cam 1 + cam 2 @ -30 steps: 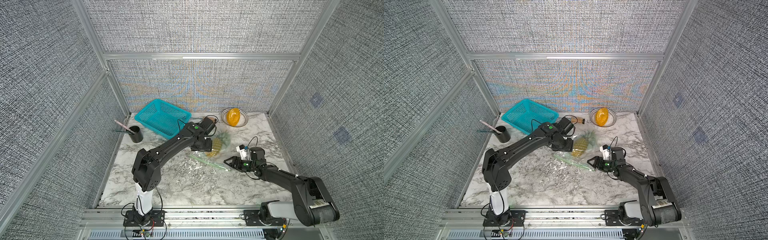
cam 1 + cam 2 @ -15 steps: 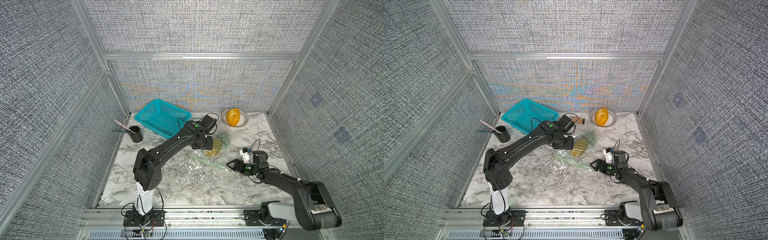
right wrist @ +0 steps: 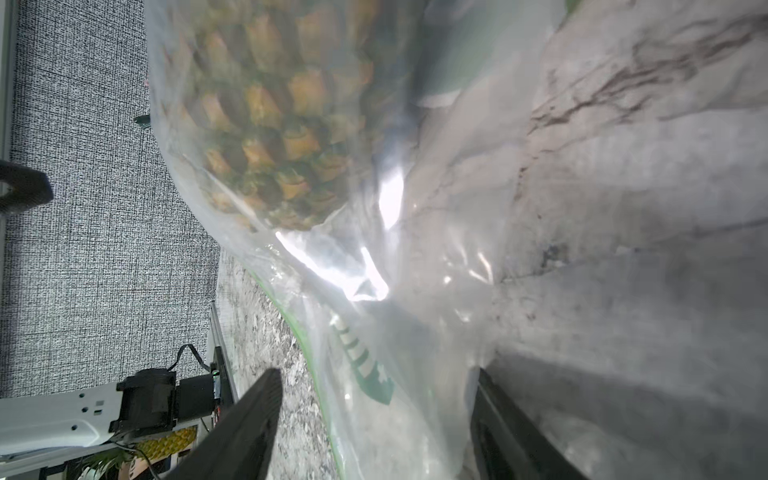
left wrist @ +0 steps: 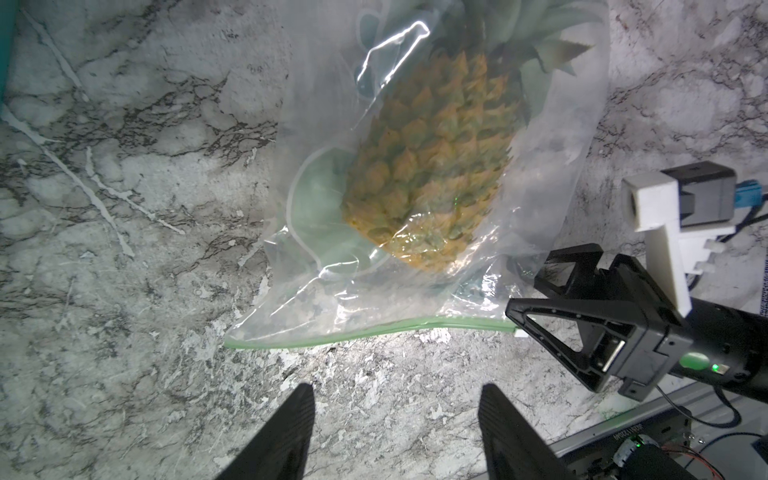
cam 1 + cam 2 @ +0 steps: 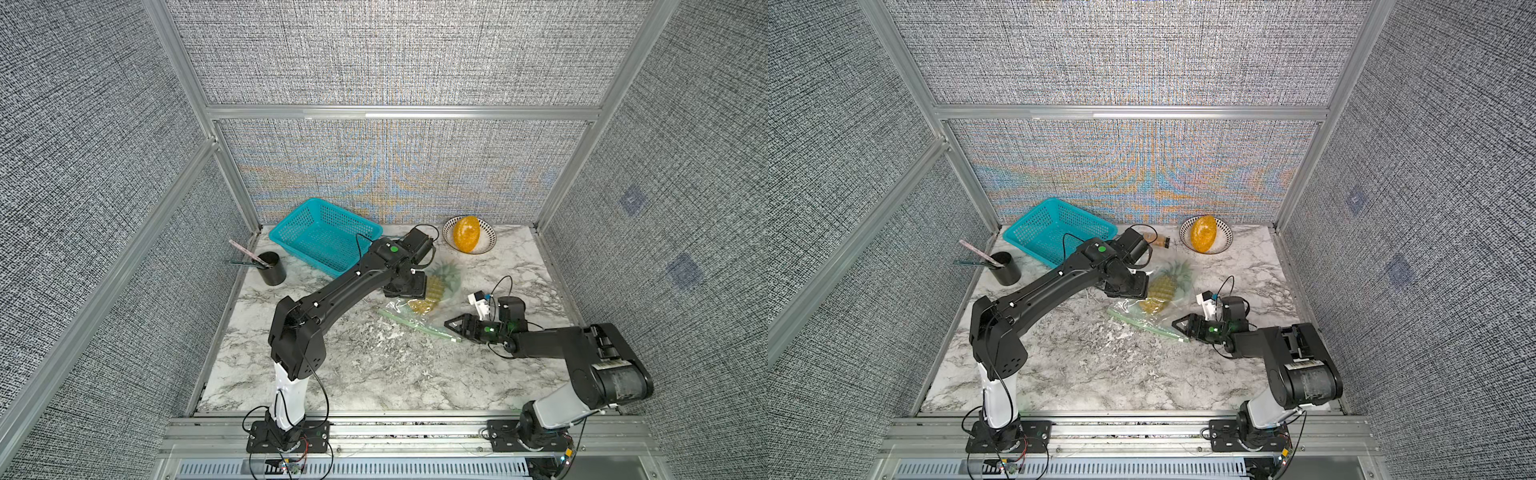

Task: Open the zip-top bag and take out the pineapple
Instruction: Pick up the zipper food storage bag at the center of the board.

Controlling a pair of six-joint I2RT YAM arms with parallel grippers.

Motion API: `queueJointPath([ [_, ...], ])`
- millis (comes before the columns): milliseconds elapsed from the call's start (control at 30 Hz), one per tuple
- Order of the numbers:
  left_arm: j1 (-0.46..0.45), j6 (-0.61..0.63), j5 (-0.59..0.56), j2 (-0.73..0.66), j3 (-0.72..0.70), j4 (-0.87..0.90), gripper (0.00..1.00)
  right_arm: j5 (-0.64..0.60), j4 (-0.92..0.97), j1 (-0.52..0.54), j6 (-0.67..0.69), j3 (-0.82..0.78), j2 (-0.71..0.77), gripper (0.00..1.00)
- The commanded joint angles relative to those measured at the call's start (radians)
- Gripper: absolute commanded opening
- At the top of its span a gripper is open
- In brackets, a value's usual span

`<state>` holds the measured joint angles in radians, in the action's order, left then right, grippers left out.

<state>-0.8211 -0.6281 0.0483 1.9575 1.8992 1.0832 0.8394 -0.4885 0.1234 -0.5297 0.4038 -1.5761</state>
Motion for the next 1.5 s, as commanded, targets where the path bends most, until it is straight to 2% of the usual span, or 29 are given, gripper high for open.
queueJointPath([
  [0, 0.000, 0.016, 0.001, -0.002, 0.011, 0.023, 0.65, 0.041, -0.079, -0.001, -0.038, -0.009, -0.008, 0.61],
  [33, 0.000, 0.018, 0.004, -0.002, 0.011, 0.023, 0.65, 0.048, -0.092, 0.000, -0.053, -0.012, -0.003, 0.56],
  [133, 0.000, 0.021, 0.012, 0.001, 0.017, 0.023, 0.65, 0.059, -0.106, -0.001, -0.105, -0.017, 0.030, 0.30],
  [200, -0.001, 0.015, 0.025, 0.003, 0.027, 0.024, 0.65, 0.058, -0.091, -0.001, -0.136, -0.016, 0.068, 0.19],
  [267, -0.001, -0.002, 0.048, 0.007, 0.044, 0.027, 0.64, 0.047, -0.061, -0.001, -0.171, -0.011, 0.114, 0.12],
  [433, -0.007, -0.098, 0.120, 0.009, 0.081, 0.027, 0.64, 0.047, -0.049, 0.001, -0.289, -0.012, 0.171, 0.05],
  [733, -0.026, -0.413, 0.272, -0.030, 0.029, -0.098, 0.64, -0.009, -0.292, 0.038, -0.686, -0.006, 0.162, 0.01],
  [833, -0.028, -0.483, 0.297, -0.032, 0.008, -0.141, 0.63, -0.047, -0.329, 0.056, -0.757, 0.003, 0.161, 0.01],
  [1033, -0.048, -0.677, 0.309, -0.127, -0.197, -0.311, 0.60, -0.135, -0.453, 0.073, -0.942, -0.024, 0.160, 0.01],
  [1300, -0.053, -0.963, 0.278, -0.249, -0.524, -0.690, 0.56, -0.271, -0.538, 0.149, -1.069, -0.045, 0.162, 0.01],
  [1467, -0.066, -1.029, 0.256, -0.218, -0.541, -0.822, 0.55, -0.341, -0.515, 0.195, -1.088, -0.044, 0.182, 0.00],
])
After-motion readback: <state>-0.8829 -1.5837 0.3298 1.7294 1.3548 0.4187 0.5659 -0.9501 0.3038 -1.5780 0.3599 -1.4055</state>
